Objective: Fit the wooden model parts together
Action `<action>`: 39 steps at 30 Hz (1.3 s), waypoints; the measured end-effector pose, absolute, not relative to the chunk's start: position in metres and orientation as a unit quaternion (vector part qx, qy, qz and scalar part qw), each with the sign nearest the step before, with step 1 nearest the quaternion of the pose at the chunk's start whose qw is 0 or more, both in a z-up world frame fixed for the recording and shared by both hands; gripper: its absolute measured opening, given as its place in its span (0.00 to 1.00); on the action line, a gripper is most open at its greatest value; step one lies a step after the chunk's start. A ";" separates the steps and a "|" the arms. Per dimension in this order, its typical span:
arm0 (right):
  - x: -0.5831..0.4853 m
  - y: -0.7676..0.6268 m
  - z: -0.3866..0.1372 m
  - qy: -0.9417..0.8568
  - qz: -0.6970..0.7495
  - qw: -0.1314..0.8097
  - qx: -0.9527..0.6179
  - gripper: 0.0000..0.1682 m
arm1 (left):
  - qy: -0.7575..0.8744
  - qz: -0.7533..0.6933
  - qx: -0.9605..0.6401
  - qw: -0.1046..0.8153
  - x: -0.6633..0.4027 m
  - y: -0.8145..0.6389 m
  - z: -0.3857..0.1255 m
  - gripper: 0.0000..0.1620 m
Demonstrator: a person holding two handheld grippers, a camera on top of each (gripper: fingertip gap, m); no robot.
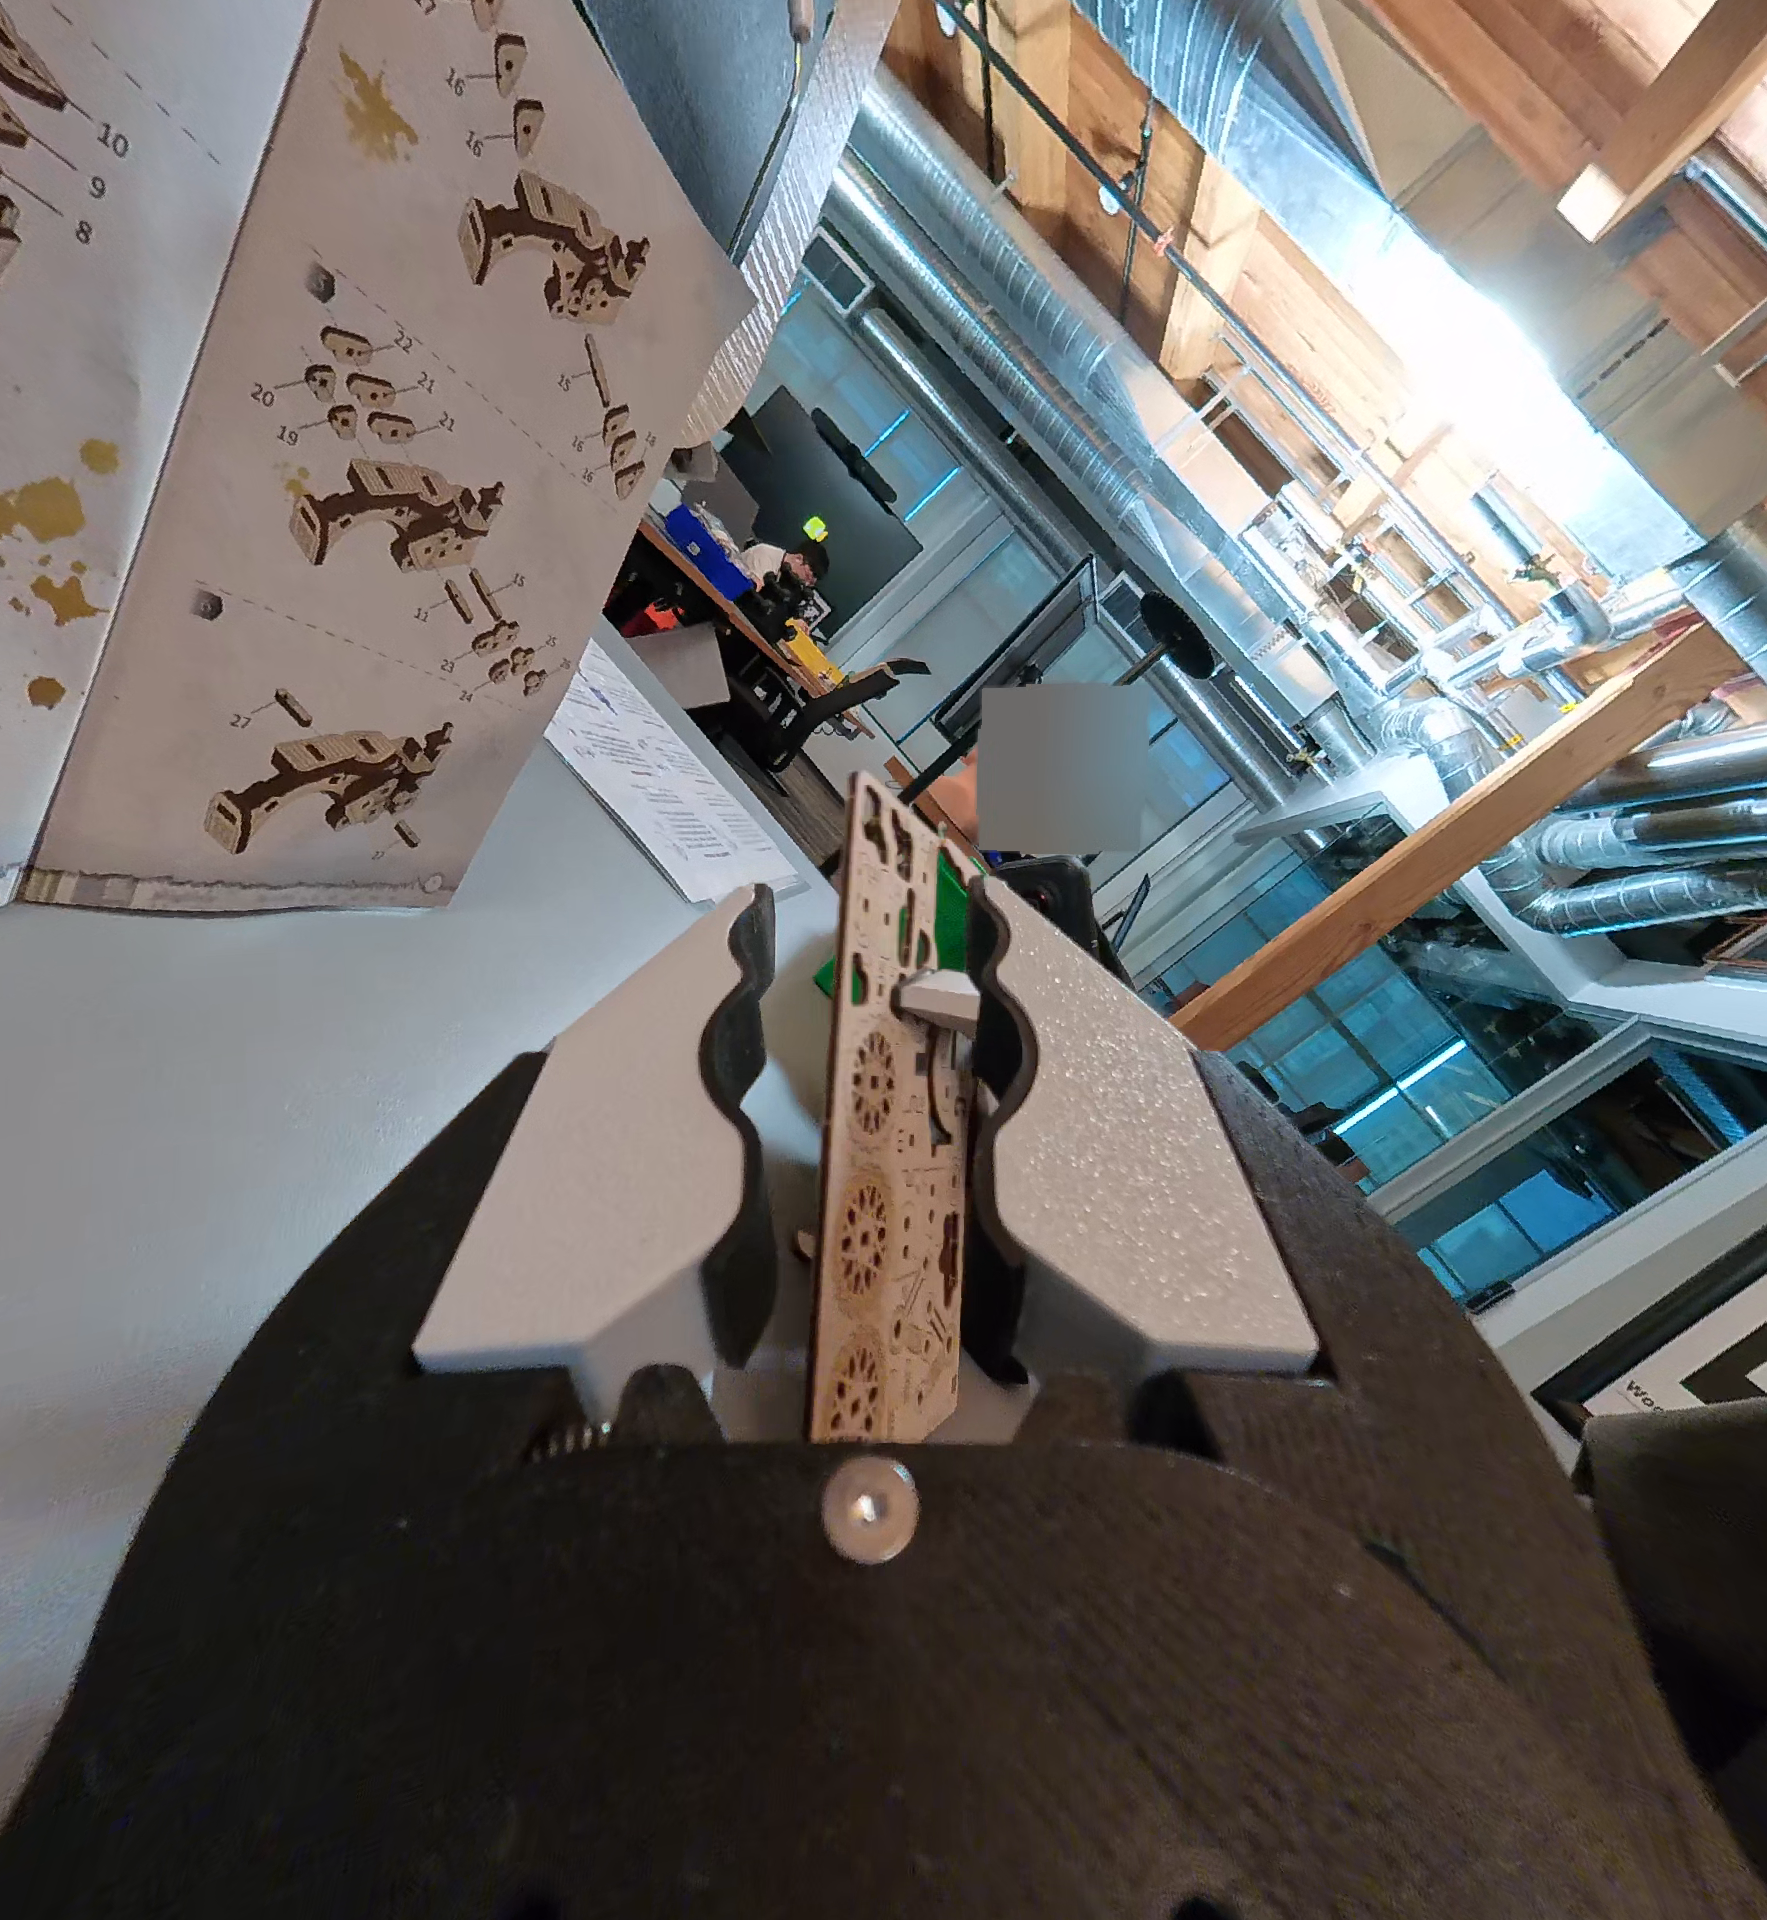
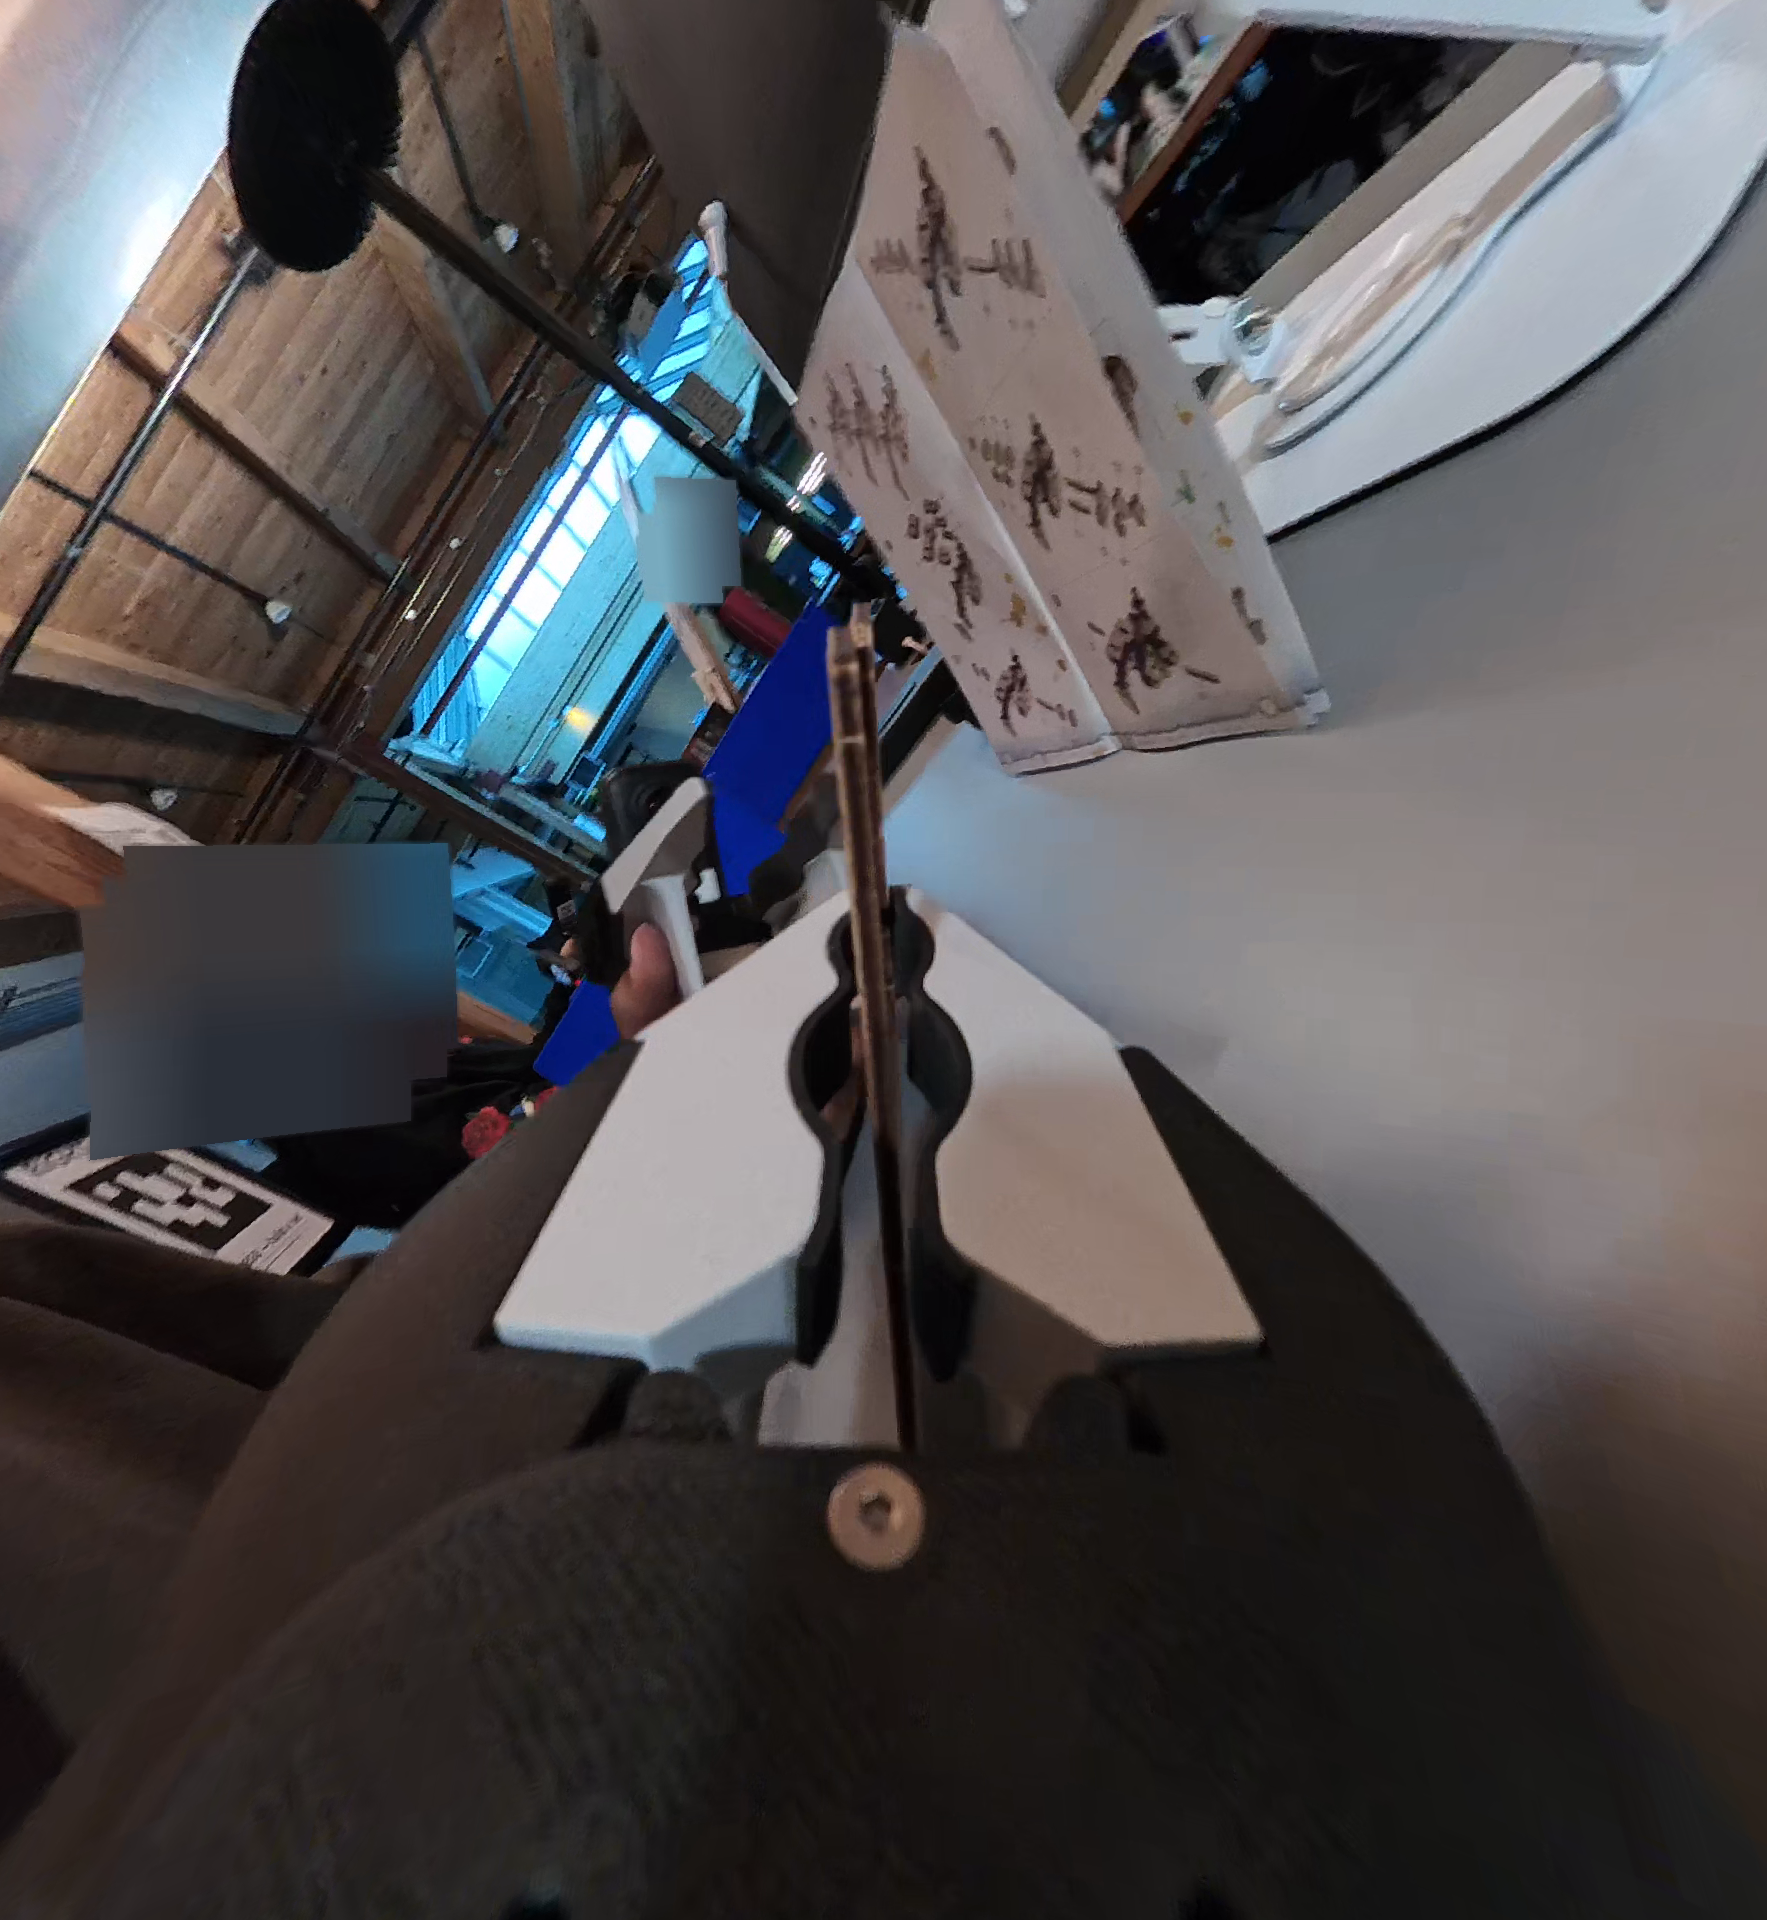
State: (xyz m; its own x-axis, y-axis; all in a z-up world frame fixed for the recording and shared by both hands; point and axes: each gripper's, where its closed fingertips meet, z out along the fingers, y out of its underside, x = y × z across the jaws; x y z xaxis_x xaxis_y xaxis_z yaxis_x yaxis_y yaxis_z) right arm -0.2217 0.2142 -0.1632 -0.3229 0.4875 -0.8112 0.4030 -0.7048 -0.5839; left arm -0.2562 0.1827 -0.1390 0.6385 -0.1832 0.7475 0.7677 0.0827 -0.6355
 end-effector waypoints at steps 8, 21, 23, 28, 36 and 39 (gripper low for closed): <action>-0.237 0.264 -0.177 -0.251 0.697 0.080 -0.667 0.07 | -0.246 -0.329 -0.589 0.696 -0.255 0.183 -0.139 0.21; -0.220 0.254 -0.178 -0.422 0.580 0.112 -0.687 0.35 | -0.242 -0.328 -0.594 0.694 -0.254 0.184 -0.140 0.21; -0.208 0.252 -0.184 -0.456 0.544 0.108 -0.695 0.38 | -0.242 -0.329 -0.594 0.693 -0.254 0.185 -0.140 0.21; -0.198 0.244 -0.190 -0.511 0.506 0.094 -0.689 0.40 | -0.242 -0.329 -0.596 0.691 -0.253 0.185 -0.140 0.21; -0.210 0.205 -0.192 -0.535 0.528 -0.002 -0.659 0.33 | -0.240 -0.328 -0.596 0.693 -0.253 0.184 -0.140 0.22; -0.191 0.212 -0.191 -0.551 0.514 0.018 -0.657 0.30 | -0.238 -0.327 -0.594 0.696 -0.252 0.183 -0.139 0.22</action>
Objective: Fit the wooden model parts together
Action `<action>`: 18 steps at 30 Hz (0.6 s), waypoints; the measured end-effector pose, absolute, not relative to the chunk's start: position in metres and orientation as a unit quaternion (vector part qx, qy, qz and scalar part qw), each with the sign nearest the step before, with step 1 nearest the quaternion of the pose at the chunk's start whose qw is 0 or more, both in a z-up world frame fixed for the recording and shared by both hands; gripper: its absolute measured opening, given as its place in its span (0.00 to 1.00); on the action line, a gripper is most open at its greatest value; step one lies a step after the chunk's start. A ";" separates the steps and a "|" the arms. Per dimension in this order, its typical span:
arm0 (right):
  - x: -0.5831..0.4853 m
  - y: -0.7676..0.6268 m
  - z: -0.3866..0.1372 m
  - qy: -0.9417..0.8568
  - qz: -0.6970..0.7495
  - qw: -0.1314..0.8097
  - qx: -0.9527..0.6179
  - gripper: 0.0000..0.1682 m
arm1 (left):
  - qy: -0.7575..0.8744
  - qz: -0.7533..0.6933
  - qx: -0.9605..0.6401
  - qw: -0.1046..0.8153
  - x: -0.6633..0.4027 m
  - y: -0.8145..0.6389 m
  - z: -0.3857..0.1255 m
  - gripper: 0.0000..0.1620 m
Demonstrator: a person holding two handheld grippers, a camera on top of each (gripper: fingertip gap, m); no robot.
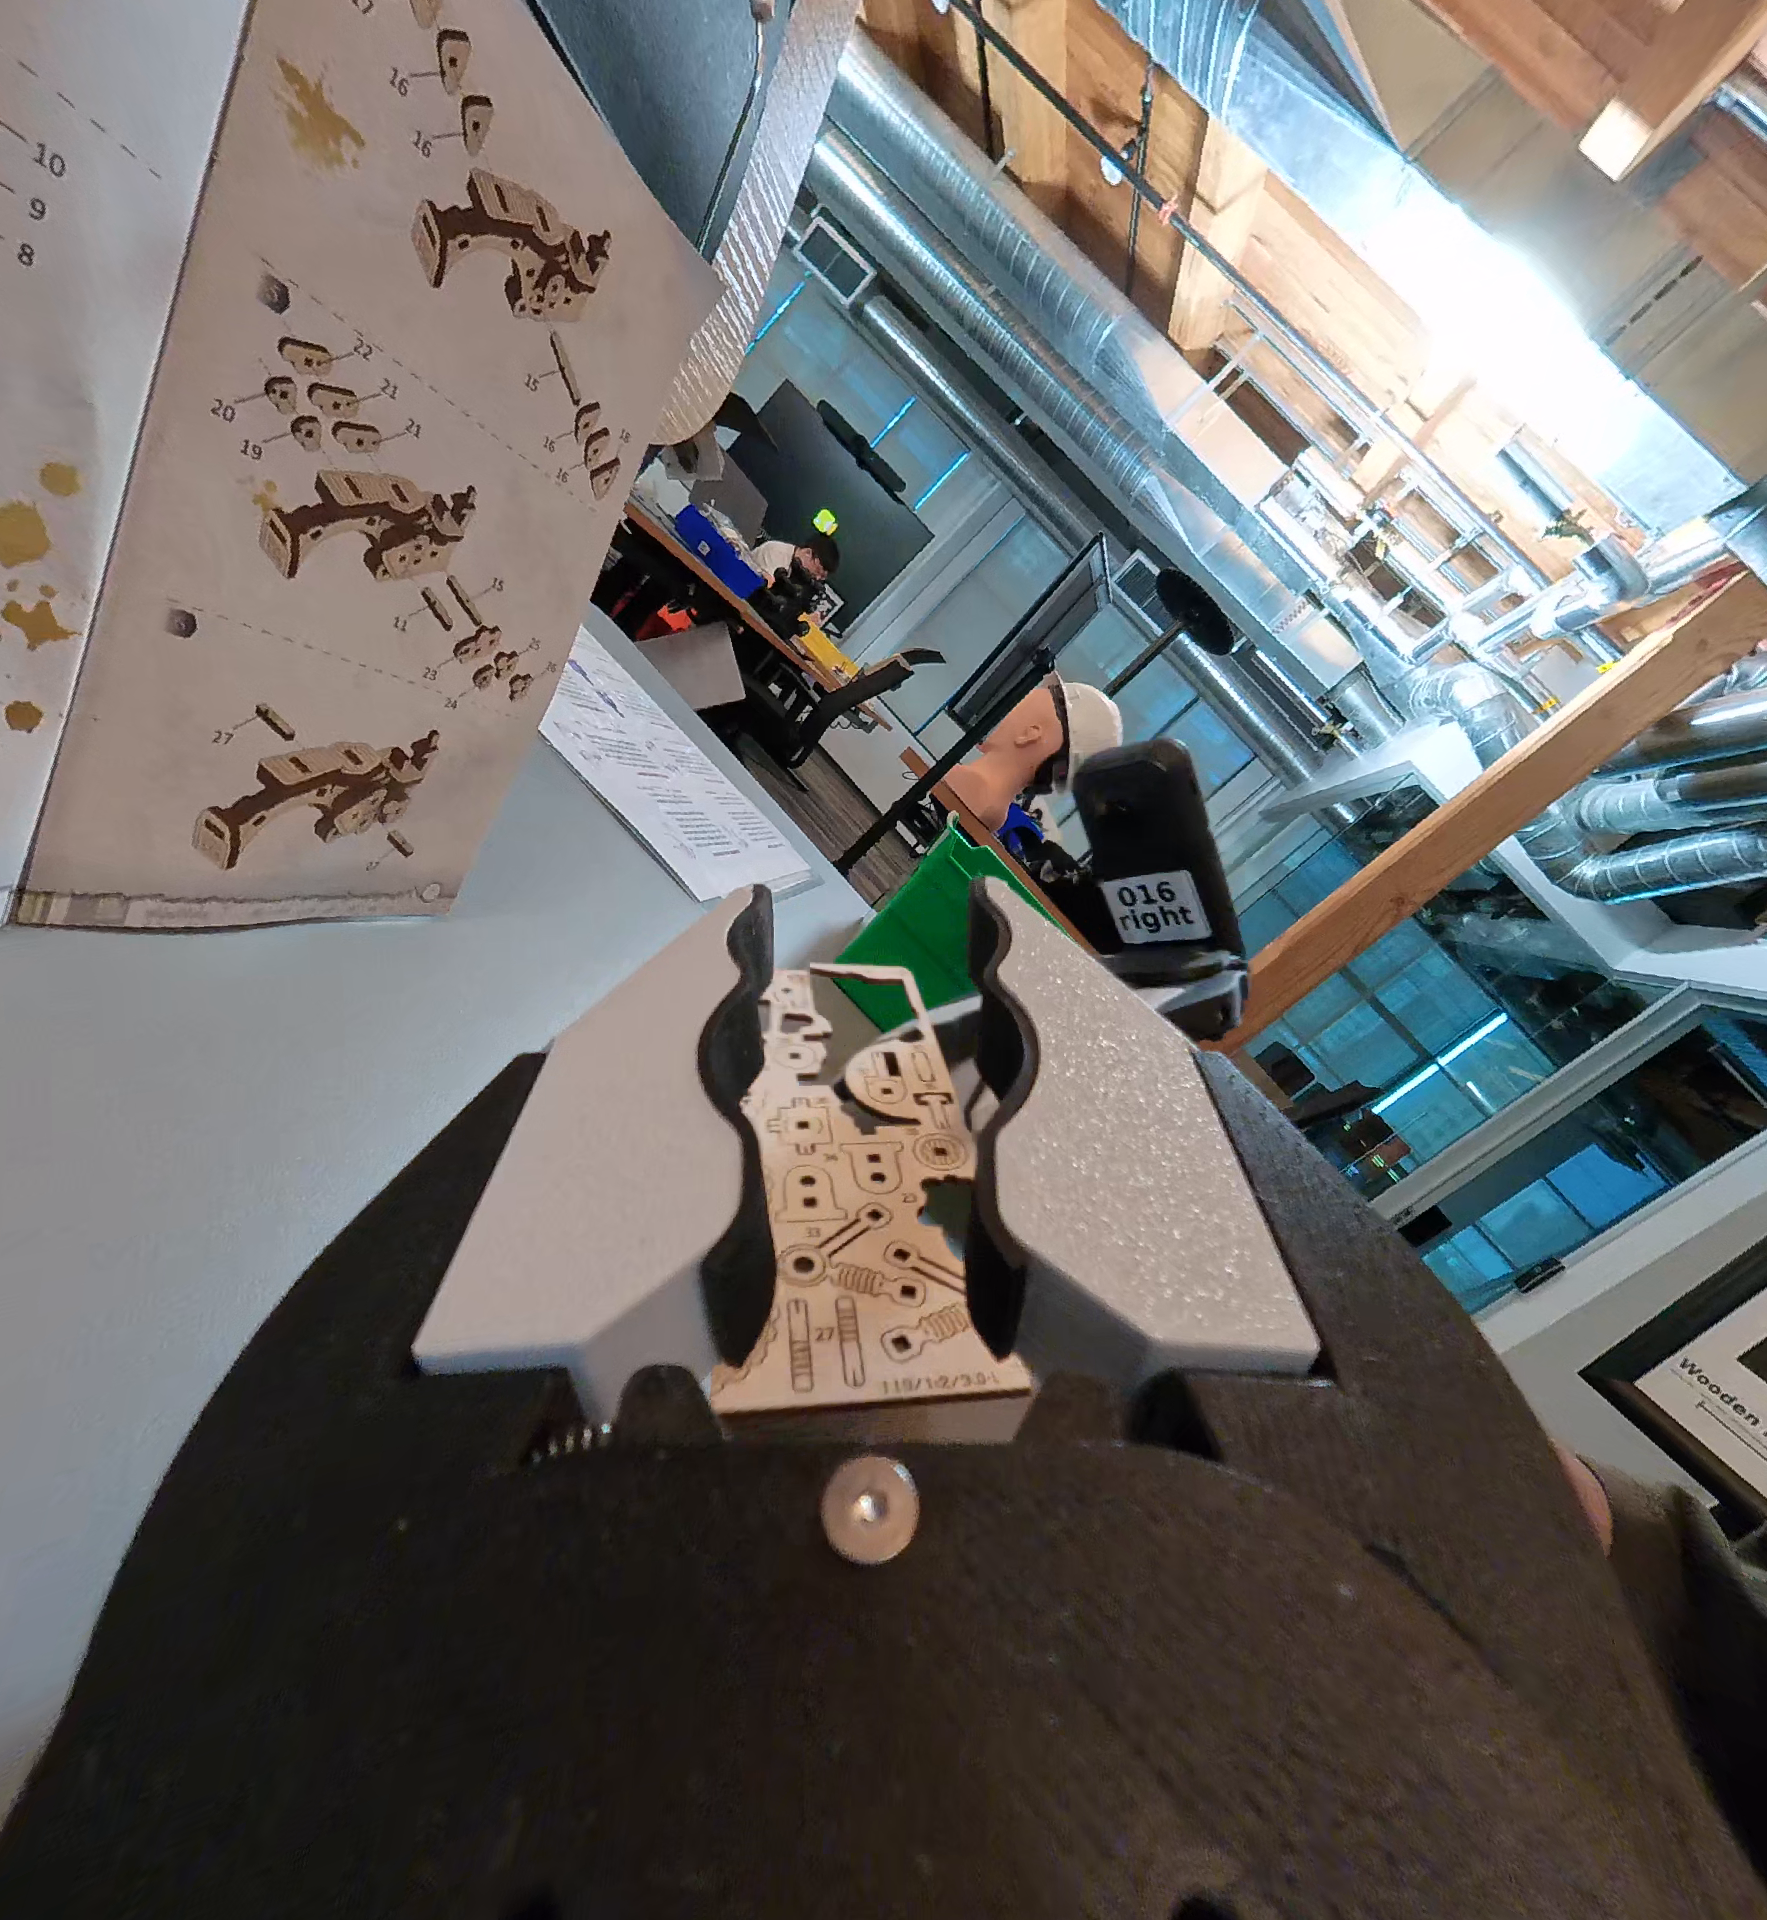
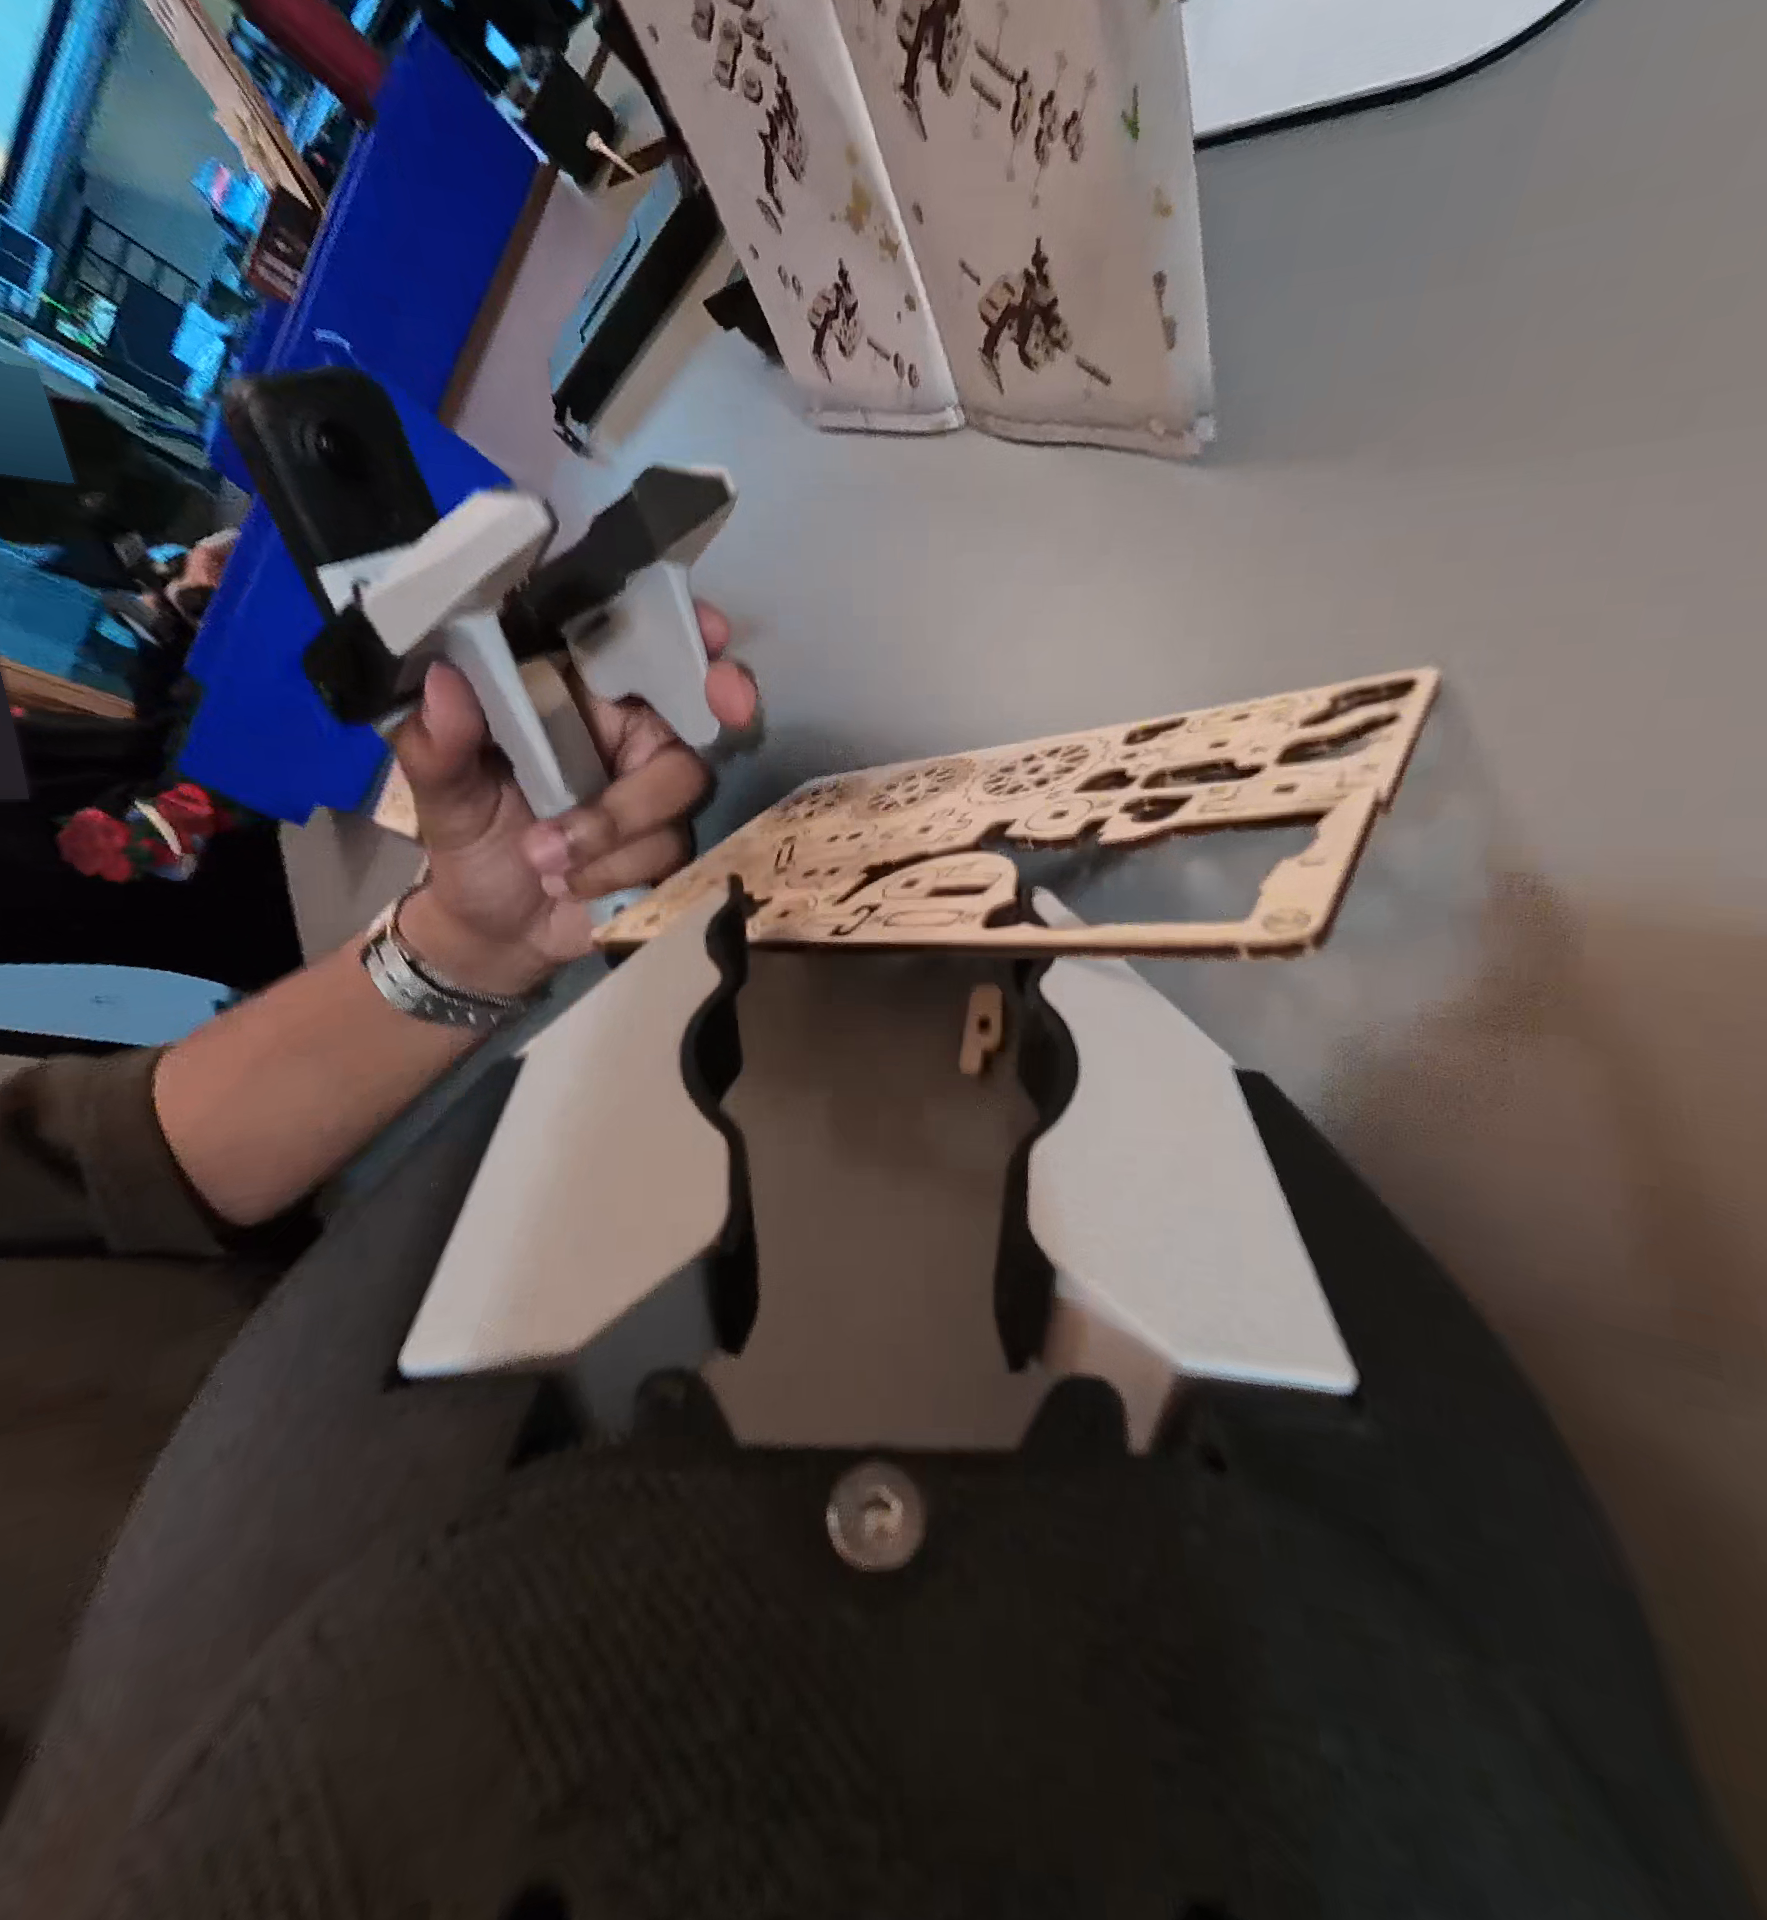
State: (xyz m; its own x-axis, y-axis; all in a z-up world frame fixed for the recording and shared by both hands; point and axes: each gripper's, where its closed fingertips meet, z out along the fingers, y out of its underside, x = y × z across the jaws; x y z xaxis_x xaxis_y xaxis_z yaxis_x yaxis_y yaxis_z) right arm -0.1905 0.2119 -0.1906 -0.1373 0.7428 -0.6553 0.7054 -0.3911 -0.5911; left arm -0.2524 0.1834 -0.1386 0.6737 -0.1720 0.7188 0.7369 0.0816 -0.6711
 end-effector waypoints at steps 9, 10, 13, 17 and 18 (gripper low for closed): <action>-0.182 0.206 -0.199 -0.642 0.460 0.137 -0.597 0.30 | -0.238 -0.329 -0.594 0.695 -0.252 0.183 -0.139 0.22; -0.183 0.204 -0.206 -0.647 0.451 0.127 -0.601 0.28 | -0.239 -0.328 -0.593 0.695 -0.252 0.183 -0.139 0.22; -0.178 0.200 -0.215 -0.651 0.450 0.105 -0.602 0.26 | -0.238 -0.327 -0.593 0.696 -0.252 0.183 -0.138 0.21; -0.192 0.192 -0.190 -0.615 0.521 0.099 -0.583 0.26 | -0.238 -0.328 -0.595 0.694 -0.252 0.184 -0.139 0.22; -0.198 0.190 -0.187 -0.610 0.529 0.098 -0.582 0.25 | -0.238 -0.326 -0.594 0.695 -0.252 0.183 -0.139 0.22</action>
State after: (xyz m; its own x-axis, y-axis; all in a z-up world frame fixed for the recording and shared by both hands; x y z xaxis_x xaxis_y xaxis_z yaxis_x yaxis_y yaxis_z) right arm -0.1983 0.1904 -0.1865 -0.3039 0.8133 -0.4962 0.6068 -0.2362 -0.7589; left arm -0.2521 0.1834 -0.1385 0.6736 -0.1703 0.7192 0.7369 0.0811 -0.6711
